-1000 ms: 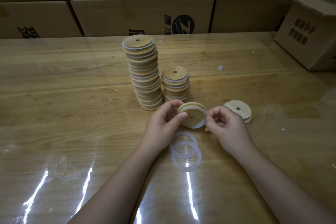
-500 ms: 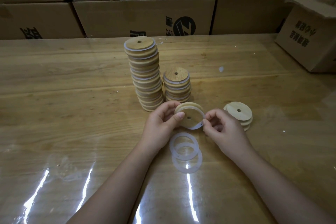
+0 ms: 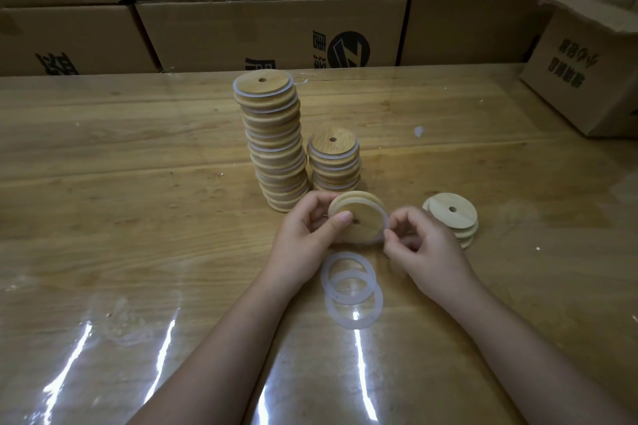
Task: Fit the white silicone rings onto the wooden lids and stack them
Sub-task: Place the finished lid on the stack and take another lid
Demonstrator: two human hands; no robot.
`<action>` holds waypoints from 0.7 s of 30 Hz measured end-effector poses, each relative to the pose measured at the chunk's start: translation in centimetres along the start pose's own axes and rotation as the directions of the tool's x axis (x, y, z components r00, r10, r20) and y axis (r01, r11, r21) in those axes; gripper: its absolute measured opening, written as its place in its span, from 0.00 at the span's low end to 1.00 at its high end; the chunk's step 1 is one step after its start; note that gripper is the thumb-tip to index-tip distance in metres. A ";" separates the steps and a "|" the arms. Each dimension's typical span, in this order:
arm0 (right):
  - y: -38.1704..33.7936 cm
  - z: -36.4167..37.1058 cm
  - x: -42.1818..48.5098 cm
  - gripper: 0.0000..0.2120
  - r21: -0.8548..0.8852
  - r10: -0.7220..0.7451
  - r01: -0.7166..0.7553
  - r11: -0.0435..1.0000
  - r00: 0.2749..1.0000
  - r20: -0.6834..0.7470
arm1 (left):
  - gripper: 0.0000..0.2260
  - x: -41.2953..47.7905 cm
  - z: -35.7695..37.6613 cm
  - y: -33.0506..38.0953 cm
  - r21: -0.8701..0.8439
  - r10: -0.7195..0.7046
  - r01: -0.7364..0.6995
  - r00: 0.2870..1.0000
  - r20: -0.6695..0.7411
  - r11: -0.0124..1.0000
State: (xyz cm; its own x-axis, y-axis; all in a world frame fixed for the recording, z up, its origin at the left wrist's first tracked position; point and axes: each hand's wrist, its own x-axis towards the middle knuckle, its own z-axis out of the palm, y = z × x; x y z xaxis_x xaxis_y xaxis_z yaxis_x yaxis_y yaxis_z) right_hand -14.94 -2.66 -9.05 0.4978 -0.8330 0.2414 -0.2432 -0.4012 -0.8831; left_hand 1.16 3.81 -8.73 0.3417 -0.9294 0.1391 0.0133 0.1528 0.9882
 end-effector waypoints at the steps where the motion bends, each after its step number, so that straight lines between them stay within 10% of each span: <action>1: 0.0 0.0 0.0 0.05 0.025 0.015 -0.015 1.000 1.000 0.000 | 0.06 0.0 0.0 0.0 -0.009 -0.007 0.007 1.000 0.000 1.000; 21: 0.3 -0.4 0.3 0.07 0.033 -0.065 0.069 0.997 0.992 -0.104 | 0.09 -0.2 0.1 -0.1 0.155 0.135 -0.129 0.990 -0.028 0.979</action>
State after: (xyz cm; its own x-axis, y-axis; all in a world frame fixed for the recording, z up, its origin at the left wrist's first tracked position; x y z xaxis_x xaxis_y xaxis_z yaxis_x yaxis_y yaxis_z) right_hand -15.17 -3.17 -9.06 0.4232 -0.8401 0.3393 -0.1804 -0.4451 -0.8771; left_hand 0.99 3.91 -8.86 0.3662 -0.8907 0.2693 -0.1764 0.2177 0.9599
